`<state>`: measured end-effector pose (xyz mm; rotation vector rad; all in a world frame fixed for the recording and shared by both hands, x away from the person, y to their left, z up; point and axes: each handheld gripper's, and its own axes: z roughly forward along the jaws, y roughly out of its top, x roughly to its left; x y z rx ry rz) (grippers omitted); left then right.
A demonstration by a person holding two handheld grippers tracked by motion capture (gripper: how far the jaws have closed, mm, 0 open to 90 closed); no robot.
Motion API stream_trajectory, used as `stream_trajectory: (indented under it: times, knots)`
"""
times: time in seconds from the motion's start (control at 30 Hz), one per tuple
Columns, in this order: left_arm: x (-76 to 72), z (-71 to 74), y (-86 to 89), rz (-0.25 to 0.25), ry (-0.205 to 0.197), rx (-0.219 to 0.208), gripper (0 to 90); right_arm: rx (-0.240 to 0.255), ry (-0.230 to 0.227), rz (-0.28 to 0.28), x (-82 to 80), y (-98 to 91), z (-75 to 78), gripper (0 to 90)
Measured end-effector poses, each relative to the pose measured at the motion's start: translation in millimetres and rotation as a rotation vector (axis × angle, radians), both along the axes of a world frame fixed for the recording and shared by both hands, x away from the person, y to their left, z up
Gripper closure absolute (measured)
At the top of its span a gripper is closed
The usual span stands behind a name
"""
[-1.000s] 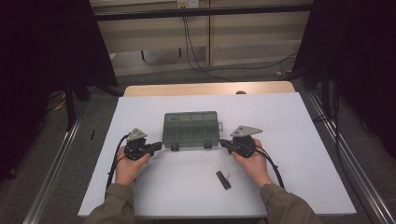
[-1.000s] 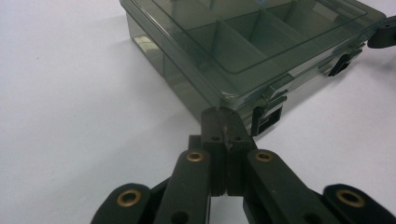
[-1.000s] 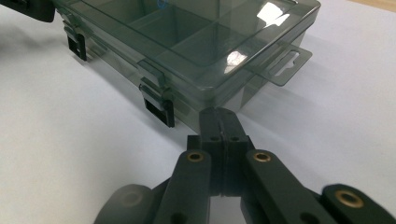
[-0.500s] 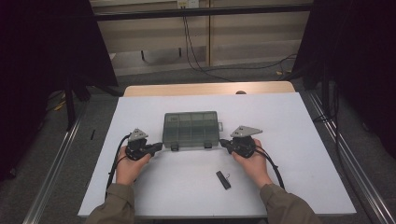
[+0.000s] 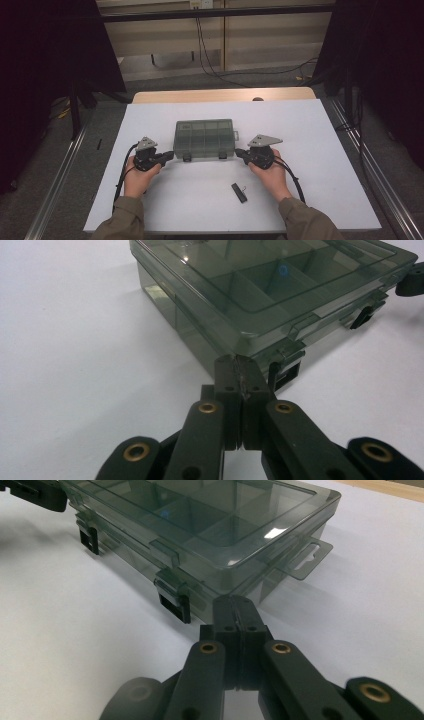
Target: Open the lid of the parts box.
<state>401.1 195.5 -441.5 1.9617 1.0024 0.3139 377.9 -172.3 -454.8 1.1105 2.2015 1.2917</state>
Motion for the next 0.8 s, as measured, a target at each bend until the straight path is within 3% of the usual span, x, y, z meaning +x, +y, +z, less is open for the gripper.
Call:
stream_trajectory:
  times: [0.53, 0.57, 0.67, 0.8]
  knots:
    - [1.8, 6.1, -3.1, 0.023, -0.037, -0.023, 88.8, 0.037, -0.028, 0.002, 0.2, 1.7, 7.7, 90.0]
    - [1.6, 6.6, -3.5, 0.027, -0.04, -0.028, 88.7, 0.04, -0.056, -0.012, 0.0, 2.1, 9.2, 90.0]
    - [1.5, 9.1, -3.5, 0.034, -0.06, -0.038, 88.6, 0.022, -0.075, -0.017, 0.4, 3.6, 11.9, 90.0]
    - [1.2, 10.9, -5.1, 0.033, -0.071, -0.035, 88.6, 0.034, -0.059, -0.012, 4.4, 5.9, 11.0, 90.0]
